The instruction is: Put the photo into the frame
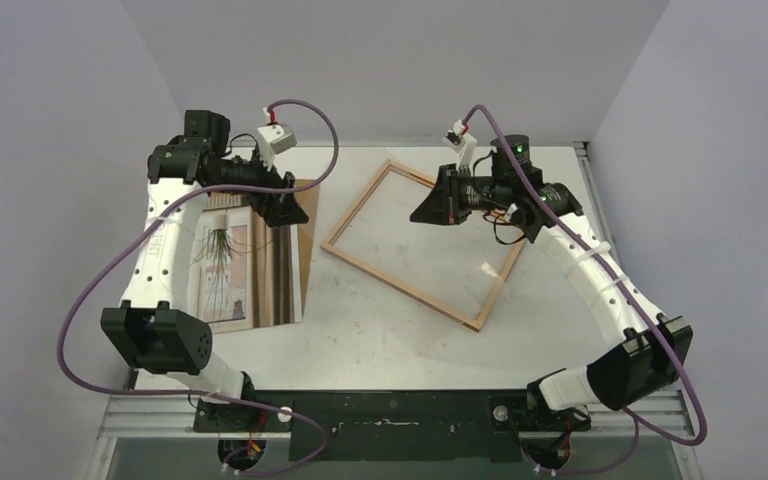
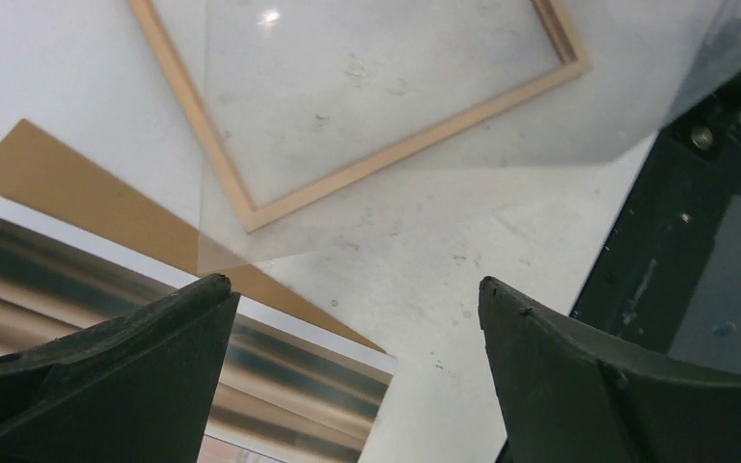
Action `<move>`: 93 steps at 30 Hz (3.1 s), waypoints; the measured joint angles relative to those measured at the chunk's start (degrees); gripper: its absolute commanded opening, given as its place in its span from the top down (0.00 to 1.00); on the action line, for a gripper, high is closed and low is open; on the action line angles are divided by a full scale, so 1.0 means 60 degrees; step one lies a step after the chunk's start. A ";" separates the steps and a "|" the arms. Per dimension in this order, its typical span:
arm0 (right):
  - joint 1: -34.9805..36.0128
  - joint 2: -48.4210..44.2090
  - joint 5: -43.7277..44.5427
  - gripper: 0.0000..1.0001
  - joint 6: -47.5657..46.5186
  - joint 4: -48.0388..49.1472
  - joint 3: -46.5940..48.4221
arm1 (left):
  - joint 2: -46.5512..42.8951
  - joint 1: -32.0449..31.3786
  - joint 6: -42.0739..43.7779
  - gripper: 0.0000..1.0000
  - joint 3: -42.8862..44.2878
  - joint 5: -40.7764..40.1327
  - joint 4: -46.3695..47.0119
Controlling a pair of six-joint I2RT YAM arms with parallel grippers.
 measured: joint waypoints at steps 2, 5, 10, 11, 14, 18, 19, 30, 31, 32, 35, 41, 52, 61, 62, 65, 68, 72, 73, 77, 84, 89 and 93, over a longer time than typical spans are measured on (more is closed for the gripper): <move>0.0251 -0.0204 -0.0175 0.92 -0.0503 -0.0168 0.0000 | -0.0175 0.0007 0.0612 0.04 0.0004 0.0404 -0.0656; 0.0561 -0.0696 -0.0459 0.92 -0.1158 -0.0361 -0.0036 | -0.0561 0.0007 0.1096 0.04 -0.0029 0.0794 -0.1155; 0.0747 -0.1614 -0.0903 0.93 -0.1778 -0.0423 -0.0226 | -0.1938 0.0025 0.1126 0.04 -0.0794 0.1002 -0.0929; 0.0750 -0.1734 -0.0984 0.93 -0.1869 -0.0441 -0.0226 | -0.2262 0.0025 0.1038 0.04 -0.1035 0.1002 -0.0776; 0.0761 -0.1916 -0.1158 0.93 -0.2171 -0.0554 -0.0226 | -0.2994 0.0025 0.0601 0.04 -0.1596 0.0903 -0.0095; 0.0809 -0.1916 -0.1282 0.94 -0.2382 -0.0674 -0.0226 | -0.3180 0.0025 0.0259 0.04 -0.1668 0.0918 0.0466; 0.0812 -0.1916 -0.1319 0.94 -0.2422 -0.0674 -0.0226 | -0.3151 0.0025 0.0226 0.04 -0.1668 0.0951 0.0506; 0.0871 -0.2000 -0.1610 0.94 -0.2488 -0.0499 -0.0393 | -0.2714 0.0015 0.0135 0.27 -0.1479 0.1399 0.0382; 0.0871 -0.1996 -0.1614 0.93 -0.2473 -0.0433 -0.0393 | -0.2645 0.0011 0.0182 0.31 -0.1362 0.1490 0.0284; 0.0874 -0.1996 -0.1614 0.92 -0.2470 -0.0401 -0.0393 | -0.2535 -0.0007 0.0259 0.35 -0.1188 0.1596 0.0146; 0.0874 -0.1960 -0.1647 0.91 -0.2397 -0.0171 -0.0393 | -0.2255 -0.0062 0.0535 0.43 -0.0718 0.1818 -0.0302; 0.0874 -0.1654 -0.1687 0.92 -0.2135 0.0499 -0.0393 | -0.2080 -0.0069 0.0954 0.57 -0.0474 0.1898 -0.1042; 0.0860 -0.1089 -0.1260 0.84 -0.1574 0.1235 -0.0463 | -0.2302 -0.0102 0.0816 1.00 -0.0652 0.1814 -0.0973; 0.0645 -0.1053 -0.0313 0.03 -0.0688 0.2626 -0.1166 | -0.3078 -0.0182 -0.0025 1.00 -0.1457 0.1789 0.0135; 0.0452 -0.1060 -0.0135 0.01 -0.0521 0.2841 -0.1377 | -0.3111 -0.0182 -0.0120 1.00 -0.1534 0.1763 0.0259; -0.0517 -0.1107 0.0470 0.10 0.0182 0.3563 -0.2463 | -0.3144 -0.0186 -0.0270 1.00 -0.1767 0.1636 0.0565; -0.1785 -0.1173 0.1042 0.10 0.1140 0.4302 -0.4146 | -0.3144 -0.0186 -0.0444 1.00 -0.2065 0.1428 0.0787; -0.2550 -0.1417 0.1781 0.10 0.1920 0.4499 -0.5741 | -0.3151 -0.0186 -0.0576 1.00 -0.2331 0.1126 0.1031; -0.2554 -0.1566 0.1902 0.10 0.2036 0.4499 -0.5971 | -0.3158 -0.0186 -0.0597 1.00 -0.2371 0.1053 0.1086; -0.2568 -0.2317 0.2167 0.10 0.2291 0.4772 -0.6433 | -0.3224 -0.0186 -0.0667 1.00 -0.2546 0.0816 0.1268; -0.2703 -0.3045 0.1825 0.10 0.2845 0.6273 -0.7712 | -0.3344 -0.0186 -0.0951 1.00 -0.2838 0.0539 0.1690; -0.2707 -0.2954 0.1468 0.10 0.3610 0.7129 -0.9089 | -0.3355 -0.0186 -0.1100 1.00 -0.2918 0.0466 0.1832; -0.2648 -0.2951 0.1180 0.10 0.4280 0.8083 -0.9872 | -0.3355 -0.0186 -0.1191 1.00 -0.2922 0.0401 0.1887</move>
